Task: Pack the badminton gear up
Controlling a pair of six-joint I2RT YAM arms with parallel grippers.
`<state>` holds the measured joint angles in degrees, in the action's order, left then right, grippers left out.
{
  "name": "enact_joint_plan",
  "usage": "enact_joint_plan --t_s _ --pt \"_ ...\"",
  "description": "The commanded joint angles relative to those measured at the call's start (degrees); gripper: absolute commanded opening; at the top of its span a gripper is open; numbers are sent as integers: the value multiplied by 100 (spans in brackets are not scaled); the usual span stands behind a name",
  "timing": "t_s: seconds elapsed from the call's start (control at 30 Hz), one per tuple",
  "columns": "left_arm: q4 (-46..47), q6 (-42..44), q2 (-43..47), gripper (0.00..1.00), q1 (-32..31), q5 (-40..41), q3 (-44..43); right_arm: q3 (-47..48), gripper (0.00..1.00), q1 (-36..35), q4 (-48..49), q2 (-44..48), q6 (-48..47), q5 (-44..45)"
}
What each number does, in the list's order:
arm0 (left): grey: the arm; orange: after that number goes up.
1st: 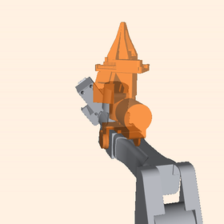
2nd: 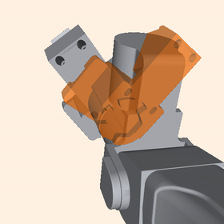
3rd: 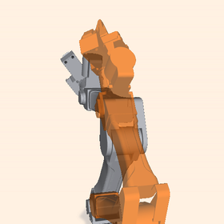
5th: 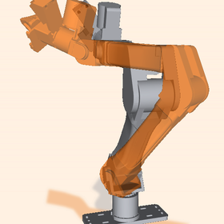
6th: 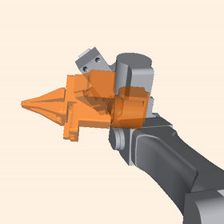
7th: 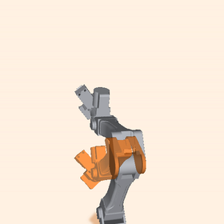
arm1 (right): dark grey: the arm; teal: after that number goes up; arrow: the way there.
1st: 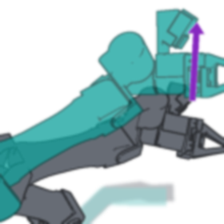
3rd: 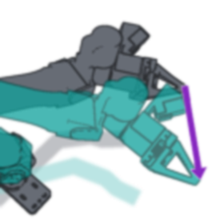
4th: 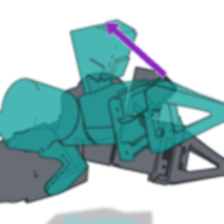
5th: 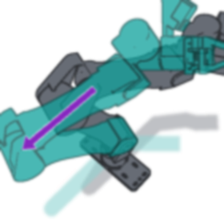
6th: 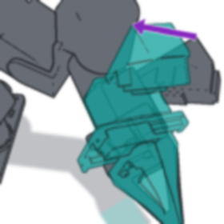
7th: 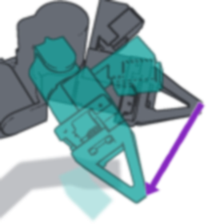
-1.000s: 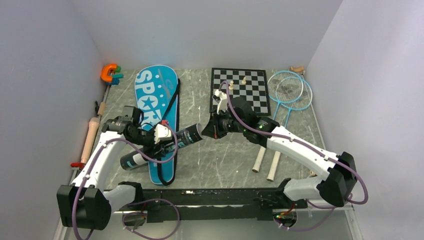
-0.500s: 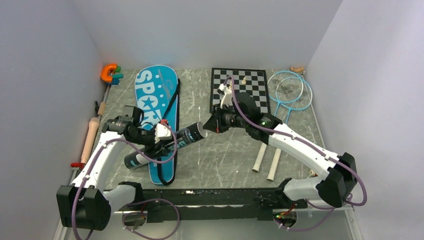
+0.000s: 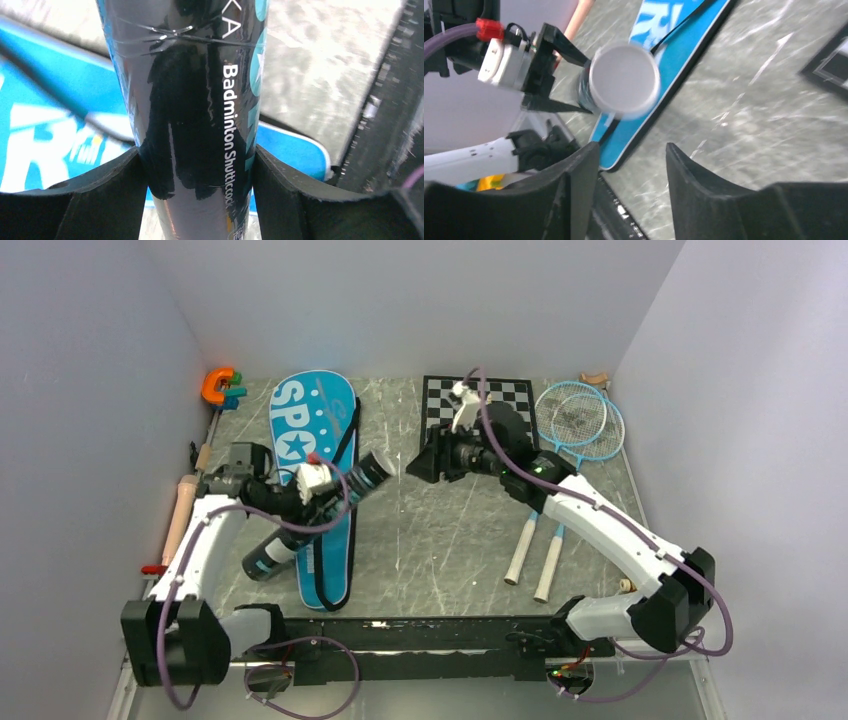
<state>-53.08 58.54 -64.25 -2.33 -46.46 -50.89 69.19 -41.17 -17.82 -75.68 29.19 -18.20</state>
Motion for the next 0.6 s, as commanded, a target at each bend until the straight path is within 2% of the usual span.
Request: enact_joint_plan --t_s 0.0,0.23,0.4,0.5,0.57 --pt "677 -1150 -533 2 1032 422 -540 287 60 432 -289 453 -147 316" --pt "1033 -2276 -1302 4 2258 1642 -718 -263 71 522 -209 638 6 448" --pt "1479 -2961 -1756 6 2485 2665 -530 -443 81 522 -61 164 100 290" --pt "1789 -3292 -1950 11 2519 3493 -393 -501 83 492 125 -271 154 222" --pt "1912 -3411 -2056 13 2607 3699 -349 -495 83 452 268 -520 170 201"
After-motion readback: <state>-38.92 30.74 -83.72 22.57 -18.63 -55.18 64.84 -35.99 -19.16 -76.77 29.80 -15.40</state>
